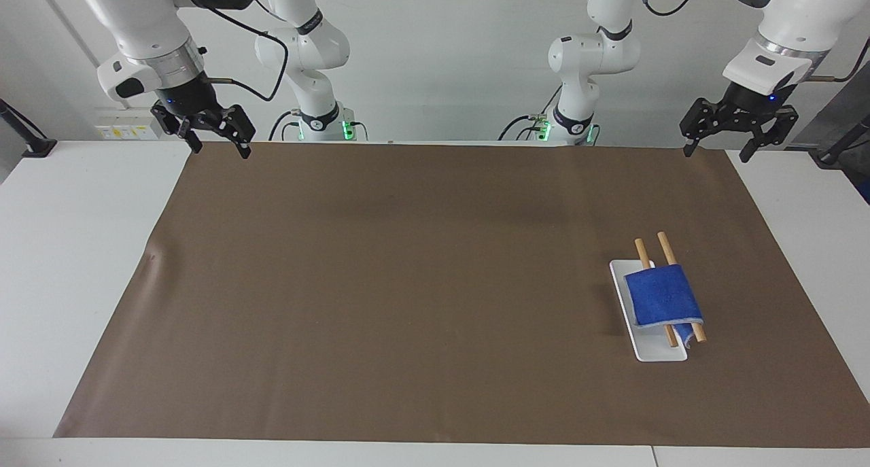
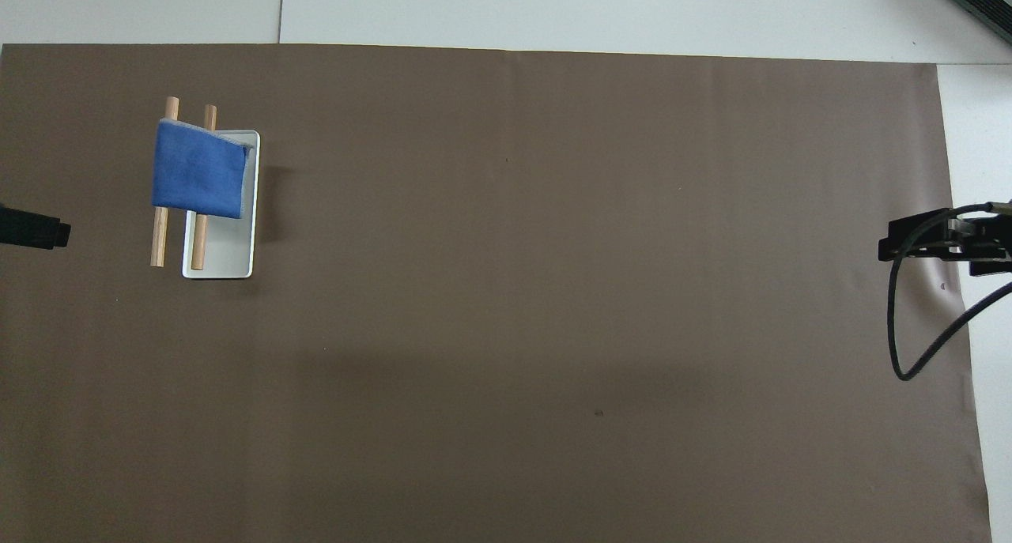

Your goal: Right arm passes towel to left arm to hang

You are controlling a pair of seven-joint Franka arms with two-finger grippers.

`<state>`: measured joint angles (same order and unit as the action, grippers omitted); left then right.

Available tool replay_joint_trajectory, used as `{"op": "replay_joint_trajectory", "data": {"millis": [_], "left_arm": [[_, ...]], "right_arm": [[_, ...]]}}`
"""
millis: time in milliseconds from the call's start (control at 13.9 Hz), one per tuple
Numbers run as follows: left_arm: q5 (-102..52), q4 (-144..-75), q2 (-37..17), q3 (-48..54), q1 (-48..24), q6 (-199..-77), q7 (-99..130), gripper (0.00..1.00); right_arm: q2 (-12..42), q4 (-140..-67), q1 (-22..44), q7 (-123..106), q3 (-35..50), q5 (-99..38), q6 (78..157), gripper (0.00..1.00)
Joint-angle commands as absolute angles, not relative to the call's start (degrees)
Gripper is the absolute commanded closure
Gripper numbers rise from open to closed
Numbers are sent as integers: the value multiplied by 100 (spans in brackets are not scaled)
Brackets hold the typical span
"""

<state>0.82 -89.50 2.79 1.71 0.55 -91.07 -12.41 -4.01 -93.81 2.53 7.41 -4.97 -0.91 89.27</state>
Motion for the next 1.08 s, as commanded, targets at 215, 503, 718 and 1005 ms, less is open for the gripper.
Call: {"op": "replay_joint_trajectory", "data": {"millis": [215, 503, 718, 1005], "left_arm": [[70, -8857, 192, 193, 17, -8745, -1213, 0], [97, -9141, 325, 211, -9, -8956, -810, 0], [97, -9149, 325, 228, -35, -8982, -765, 0], [97, -9149, 325, 229, -44, -9096, -773, 0]], "right_arm": [[-580, -9580, 202, 791, -466, -35, 8939, 0], [-580, -9580, 237, 730, -466, 131, 8938, 0], [-563, -9528, 255, 625, -448, 271, 8930, 0], [-475, -9194, 290, 580, -325, 343, 8666, 0]]}}
